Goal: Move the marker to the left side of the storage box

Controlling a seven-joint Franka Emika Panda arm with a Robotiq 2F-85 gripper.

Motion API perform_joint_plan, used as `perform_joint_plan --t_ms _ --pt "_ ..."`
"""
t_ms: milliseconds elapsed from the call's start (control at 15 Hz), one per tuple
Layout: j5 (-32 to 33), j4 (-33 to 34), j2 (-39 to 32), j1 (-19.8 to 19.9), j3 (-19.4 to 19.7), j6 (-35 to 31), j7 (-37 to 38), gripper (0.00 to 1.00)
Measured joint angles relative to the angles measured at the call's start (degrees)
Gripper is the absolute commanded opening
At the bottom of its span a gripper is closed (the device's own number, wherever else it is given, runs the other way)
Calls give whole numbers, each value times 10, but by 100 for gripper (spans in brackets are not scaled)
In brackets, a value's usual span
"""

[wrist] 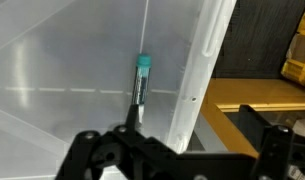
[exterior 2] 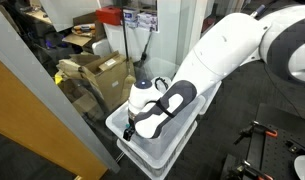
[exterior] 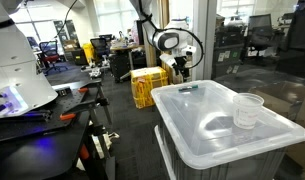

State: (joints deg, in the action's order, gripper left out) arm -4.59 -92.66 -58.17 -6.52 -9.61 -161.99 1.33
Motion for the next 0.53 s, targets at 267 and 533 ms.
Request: perform_joint_plan --t_ms 267,533 --pt "0 -43 47 -39 34 0 40 100" --pt "2 -88 94 -71 66 0 72 100"
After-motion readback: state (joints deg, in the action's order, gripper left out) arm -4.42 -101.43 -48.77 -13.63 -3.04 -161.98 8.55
